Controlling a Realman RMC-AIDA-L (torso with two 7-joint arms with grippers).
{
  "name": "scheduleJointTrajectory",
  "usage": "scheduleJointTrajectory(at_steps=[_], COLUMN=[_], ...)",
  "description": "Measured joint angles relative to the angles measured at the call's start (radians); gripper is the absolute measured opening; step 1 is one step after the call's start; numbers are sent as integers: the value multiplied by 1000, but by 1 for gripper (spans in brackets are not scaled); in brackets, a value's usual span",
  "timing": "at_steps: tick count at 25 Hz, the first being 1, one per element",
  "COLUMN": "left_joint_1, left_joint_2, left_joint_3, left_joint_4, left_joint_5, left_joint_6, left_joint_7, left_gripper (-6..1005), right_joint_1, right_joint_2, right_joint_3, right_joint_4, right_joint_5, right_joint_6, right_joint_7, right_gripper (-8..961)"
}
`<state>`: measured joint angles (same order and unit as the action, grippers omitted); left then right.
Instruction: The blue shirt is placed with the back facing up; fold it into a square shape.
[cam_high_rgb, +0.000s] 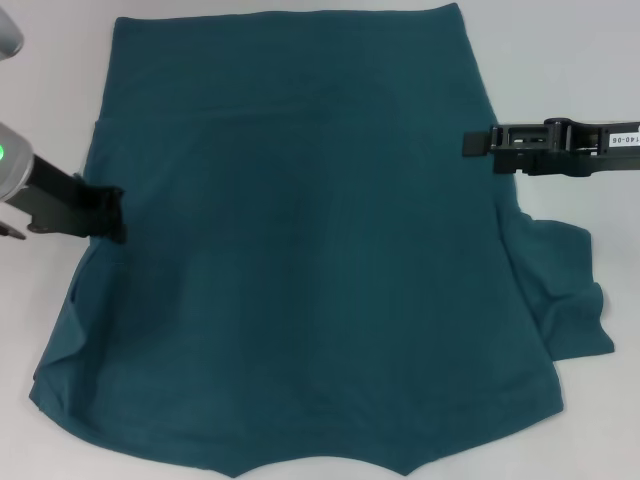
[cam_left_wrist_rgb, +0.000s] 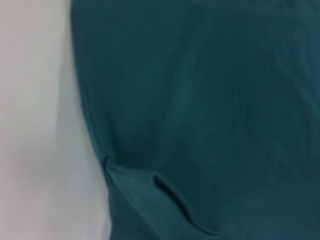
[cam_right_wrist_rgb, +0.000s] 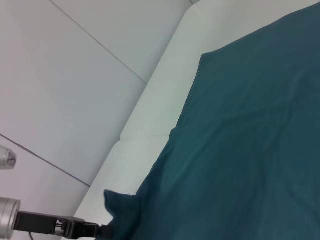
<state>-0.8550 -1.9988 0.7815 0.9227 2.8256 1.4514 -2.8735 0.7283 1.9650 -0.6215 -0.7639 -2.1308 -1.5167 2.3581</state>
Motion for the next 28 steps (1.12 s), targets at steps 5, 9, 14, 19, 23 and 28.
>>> scheduleJointTrajectory(at_steps=[5, 9, 14, 19, 23, 28], left_joint_1=[-32, -38, -36, -24, -13, 78], left_joint_2=[-8, -10, -15, -18, -27, -51], left_joint_3=[2, -4, -2, -9, -9, -30], left_joint_4=[-43, -69, -96, -106, -87, 55], left_joint_5=[2, -4, -6, -8, -26, -231], left_joint_6=[-32, -59, -86, -99, -102, -44], left_joint_7=[-15, -17, -4, 38, 68, 238], left_gripper=[3, 20, 63, 106, 140, 260], right_joint_1=[0, -2, -3, -3, -3, -3], right_joint_2=[0, 0, 0, 0, 0, -1], right_joint_3=[0, 0, 1, 0, 0, 0], right_joint_4=[0, 0, 4, 8, 9, 9], right_joint_5=[0, 0, 0, -2, -4, -5], right_joint_6=[1, -1, -4, -1, 1, 1], right_joint_7=[0, 1, 1, 1, 0, -7], right_gripper=[941, 942, 942, 941, 941, 942])
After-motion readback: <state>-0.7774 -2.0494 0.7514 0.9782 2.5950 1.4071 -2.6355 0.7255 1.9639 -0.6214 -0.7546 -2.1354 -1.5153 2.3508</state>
